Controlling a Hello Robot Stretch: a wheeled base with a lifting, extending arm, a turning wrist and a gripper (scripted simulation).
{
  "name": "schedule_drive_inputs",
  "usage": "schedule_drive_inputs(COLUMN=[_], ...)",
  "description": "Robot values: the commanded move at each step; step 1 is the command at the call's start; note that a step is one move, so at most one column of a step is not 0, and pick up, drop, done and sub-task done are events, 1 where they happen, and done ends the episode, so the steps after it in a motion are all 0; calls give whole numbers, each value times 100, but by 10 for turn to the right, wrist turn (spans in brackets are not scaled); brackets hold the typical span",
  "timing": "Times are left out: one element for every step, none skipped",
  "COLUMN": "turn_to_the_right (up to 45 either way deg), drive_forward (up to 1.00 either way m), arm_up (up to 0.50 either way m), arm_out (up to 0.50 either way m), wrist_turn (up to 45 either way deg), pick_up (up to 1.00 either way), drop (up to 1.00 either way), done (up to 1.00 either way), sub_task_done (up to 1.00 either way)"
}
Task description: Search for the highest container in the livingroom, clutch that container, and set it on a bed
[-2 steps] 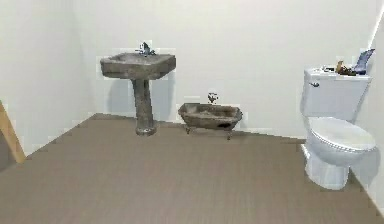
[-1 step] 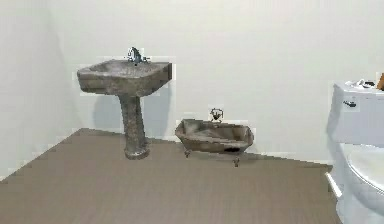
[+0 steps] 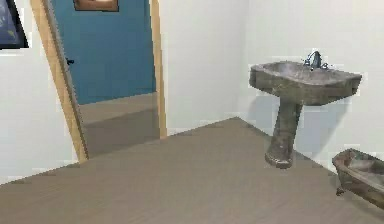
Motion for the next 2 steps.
schedule_drive_inputs(turn_to_the_right=[-210,0], drive_forward=[0,100], arm_up=[0,0], arm_out=[0,0], wrist_turn=[0,0], pick_up=[0,0], drop=[0,0], done=[0,0], sub_task_done=[0,0])
